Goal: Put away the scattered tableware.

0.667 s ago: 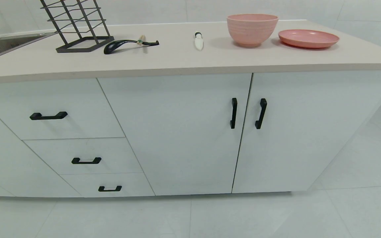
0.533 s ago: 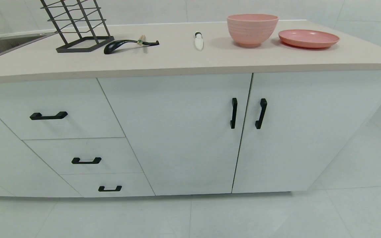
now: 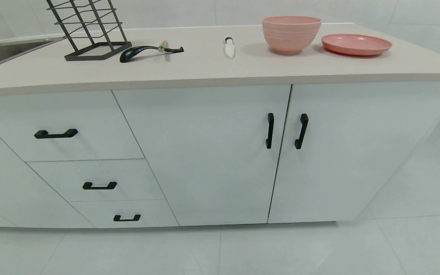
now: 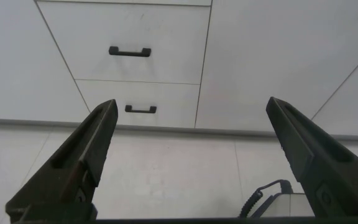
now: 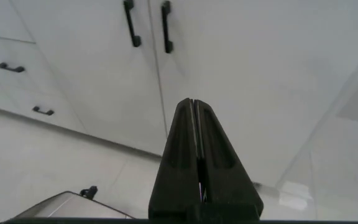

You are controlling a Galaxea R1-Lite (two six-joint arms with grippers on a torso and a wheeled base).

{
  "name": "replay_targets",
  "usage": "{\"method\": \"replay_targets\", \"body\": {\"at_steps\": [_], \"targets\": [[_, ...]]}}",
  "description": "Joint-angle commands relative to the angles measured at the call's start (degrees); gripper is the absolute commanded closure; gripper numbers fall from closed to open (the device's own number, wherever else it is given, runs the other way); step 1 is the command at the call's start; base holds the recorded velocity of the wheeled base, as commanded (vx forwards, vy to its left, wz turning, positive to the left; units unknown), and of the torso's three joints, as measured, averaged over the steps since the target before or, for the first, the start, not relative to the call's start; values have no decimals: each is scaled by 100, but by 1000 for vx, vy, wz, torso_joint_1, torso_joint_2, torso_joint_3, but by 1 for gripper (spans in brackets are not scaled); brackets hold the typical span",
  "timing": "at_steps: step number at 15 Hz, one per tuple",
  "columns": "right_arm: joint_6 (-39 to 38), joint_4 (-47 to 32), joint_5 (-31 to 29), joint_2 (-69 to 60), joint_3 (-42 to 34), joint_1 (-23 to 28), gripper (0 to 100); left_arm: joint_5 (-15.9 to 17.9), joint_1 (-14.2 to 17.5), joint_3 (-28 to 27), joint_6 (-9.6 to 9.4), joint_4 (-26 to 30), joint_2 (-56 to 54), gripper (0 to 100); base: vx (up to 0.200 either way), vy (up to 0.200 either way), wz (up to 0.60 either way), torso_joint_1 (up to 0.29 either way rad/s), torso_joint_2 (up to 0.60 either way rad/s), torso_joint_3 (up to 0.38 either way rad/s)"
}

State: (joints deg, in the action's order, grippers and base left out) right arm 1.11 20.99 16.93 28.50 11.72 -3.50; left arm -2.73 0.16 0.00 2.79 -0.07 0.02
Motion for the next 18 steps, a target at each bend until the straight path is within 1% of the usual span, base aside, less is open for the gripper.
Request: {"method": "replay_targets", "body": {"at_steps": [1, 2, 3, 4, 5, 7, 8, 9, 11, 12, 13, 14, 15, 16, 17, 18], "targets": [[162, 1548, 284, 2001, -416, -608, 100, 1, 2, 0, 2, -1, -2, 0, 0, 0, 0, 0, 0, 0], [364, 2172, 530, 2353, -732, -617, 100, 1, 2, 0, 11, -1, -2, 0, 0, 0, 0, 0, 0, 0], [557, 2629, 618, 2625, -925, -599, 100, 1, 2, 0, 2, -1, -2, 0, 0, 0, 0, 0, 0, 0], [777, 3368, 662, 3135, -1092, -573, 100, 1, 2, 0, 2, -1, -2, 0, 0, 0, 0, 0, 0, 0], [794, 3666, 838, 3487, -1040, -573, 0, 1, 2, 0, 2, -1, -2, 0, 0, 0, 0, 0, 0, 0], [873, 4431, 1304, 4295, -899, -626, 0, 9, 2, 0, -7, -1, -2, 0, 0, 0, 0, 0, 0, 0], [1040, 4774, 1585, 4726, -881, -643, 0, 9, 2, 0, -7, -1, -2, 0, 0, 0, 0, 0, 0, 0], [1120, 4950, 1849, 4981, -811, -670, 0, 9, 2, 0, 2, -1, -2, 0, 0, 0, 0, 0, 0, 0], [1163, 5389, 2139, 5341, -583, -819, 0, 9, 2, 0, 2, -1, -2, 0, 0, 0, 0, 0, 0, 0], [1163, 5793, 2235, 5737, -310, -837, 0, 71, 2, 0, 2, -98, -2, 0, 0, 0, 0, 0, 0, 0], [1163, 5811, 2262, 5877, -178, -845, 0, 97, 2, 0, 11, -555, -2, 0, 0, 0, 0, 0, 0, 0], [1172, 5829, 2288, 5956, -108, -845, 0, 212, 2, 0, 11, -1337, -2, 0, 0, 0, 0, 0, 0, 0], [1216, 5829, 2332, 5983, -55, -872, 0, 598, -7, -35, 2, -1777, -2, 0, 0, 0, 0, 0, 0, 0], [1234, 5837, 2358, 5992, -38, -916, 0, 880, -16, -149, 2, -1874, 15, 0, 0, 0, 0, 0, 0, 0], [1243, 5837, 2358, 6062, 41, -986, 0, 1424, -60, -853, 2, -1592, 490, 0, 0, 0, 0, 0, 0, 0], [1243, 5837, 2358, 6115, 129, -1012, 0, 1811, -121, -1547, -7, -1408, 1175, 0, 0, 0, 0, 0, 0, 0]]}}
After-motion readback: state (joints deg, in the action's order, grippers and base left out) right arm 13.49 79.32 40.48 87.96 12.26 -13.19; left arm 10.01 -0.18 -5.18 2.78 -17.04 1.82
